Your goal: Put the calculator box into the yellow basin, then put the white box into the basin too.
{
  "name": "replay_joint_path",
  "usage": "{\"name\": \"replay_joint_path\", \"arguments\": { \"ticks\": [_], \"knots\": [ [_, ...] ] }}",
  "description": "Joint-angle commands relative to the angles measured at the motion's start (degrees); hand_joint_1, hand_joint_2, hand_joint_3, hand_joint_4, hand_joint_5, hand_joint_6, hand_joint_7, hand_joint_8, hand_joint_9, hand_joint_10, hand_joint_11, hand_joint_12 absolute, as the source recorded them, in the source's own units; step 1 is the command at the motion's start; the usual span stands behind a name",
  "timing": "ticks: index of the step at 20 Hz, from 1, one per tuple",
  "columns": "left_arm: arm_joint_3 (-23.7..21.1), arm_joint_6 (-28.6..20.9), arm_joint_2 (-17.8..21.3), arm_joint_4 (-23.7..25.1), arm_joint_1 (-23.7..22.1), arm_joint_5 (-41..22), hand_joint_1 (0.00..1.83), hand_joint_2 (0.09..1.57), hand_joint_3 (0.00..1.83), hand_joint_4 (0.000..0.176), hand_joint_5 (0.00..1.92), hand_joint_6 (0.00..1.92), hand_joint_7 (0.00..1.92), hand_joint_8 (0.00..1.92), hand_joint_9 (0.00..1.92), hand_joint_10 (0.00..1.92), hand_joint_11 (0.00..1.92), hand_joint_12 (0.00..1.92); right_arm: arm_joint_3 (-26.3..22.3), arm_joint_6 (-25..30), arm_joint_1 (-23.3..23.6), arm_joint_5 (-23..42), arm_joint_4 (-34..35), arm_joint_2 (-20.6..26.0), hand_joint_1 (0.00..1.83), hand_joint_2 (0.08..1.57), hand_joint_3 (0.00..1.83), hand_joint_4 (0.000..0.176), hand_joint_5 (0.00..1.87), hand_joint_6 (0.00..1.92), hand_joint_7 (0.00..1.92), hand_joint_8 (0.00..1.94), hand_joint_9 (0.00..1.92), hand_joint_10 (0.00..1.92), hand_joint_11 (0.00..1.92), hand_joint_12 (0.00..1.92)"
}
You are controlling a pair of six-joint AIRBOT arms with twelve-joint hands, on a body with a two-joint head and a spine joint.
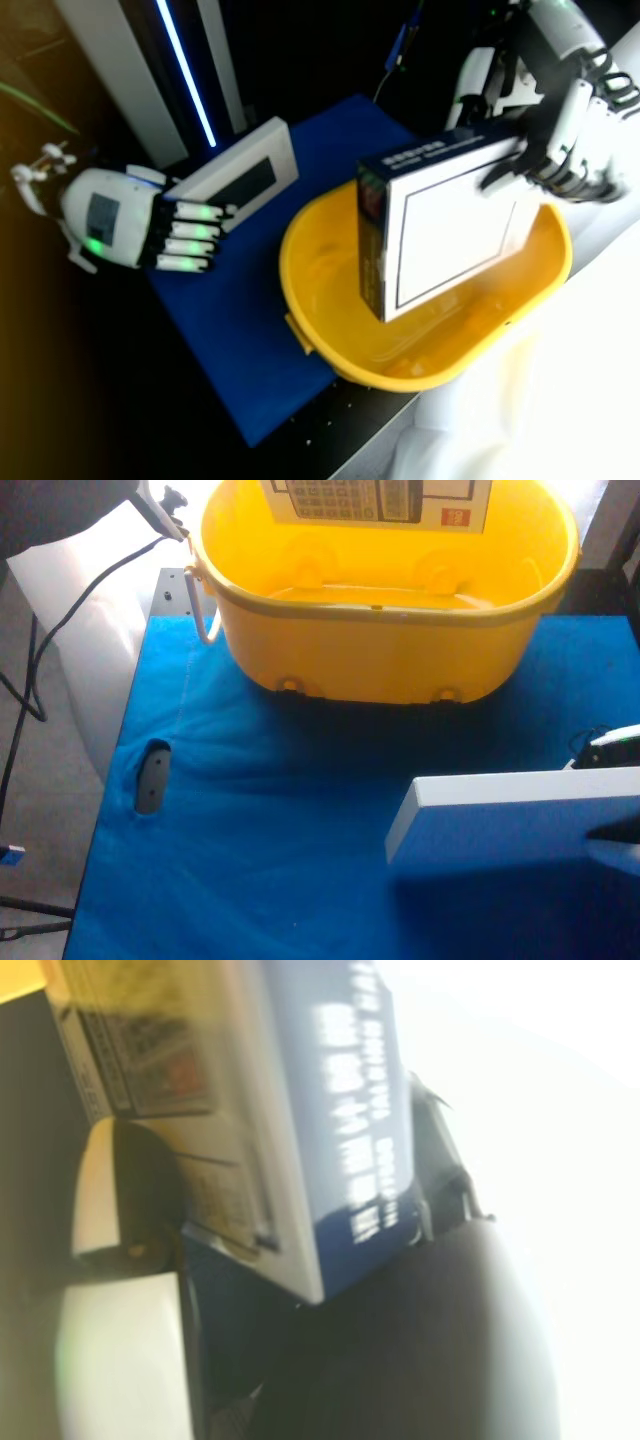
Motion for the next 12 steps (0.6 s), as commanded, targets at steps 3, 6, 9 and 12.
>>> {"name": "replay_joint_path", "arguments": {
  "ticks": [3,6,9,12],
  "knots": [
    [0.5,-0.04,-0.62,-1.87,-0.09,-6.4,1.02,1.06,0.0,0.0,0.48,0.19,0.36,0.08,0.23,0.47,0.0,1.47,0.13,0.66,1.07,-7.07,-1.29,0.14,1.36,1.15,0.0,0.0,0.9,1.03,0.91,1.17,0.78,1.39,0.63,1.58],
    [0.77,0.08,-0.69,-2.99,0.55,-6.6,0.92,1.0,0.0,0.052,0.4,0.01,0.29,0.0,0.14,0.25,0.0,1.14,0.11,0.97,1.58,-7.19,-1.92,0.25,1.37,1.14,0.0,0.0,0.96,0.94,0.89,1.15,0.83,1.37,0.68,1.58],
    [0.69,0.08,-0.28,-3.87,1.18,-7.51,0.94,1.01,0.0,0.041,0.34,0.0,0.26,0.0,0.15,0.17,0.0,1.0,0.06,1.68,2.43,-8.19,-3.14,0.56,1.37,1.14,0.0,0.0,0.93,0.98,0.9,1.16,0.82,1.36,0.67,1.54],
    [-0.71,0.08,1.47,-4.82,1.67,-9.75,0.91,0.99,0.0,0.051,0.38,0.01,0.28,0.01,0.14,0.14,0.0,1.02,-0.78,2.95,2.56,-11.54,-4.21,1.53,1.37,1.14,0.0,0.0,0.93,1.0,0.92,1.12,0.85,1.31,0.71,1.47]
  ]
}}
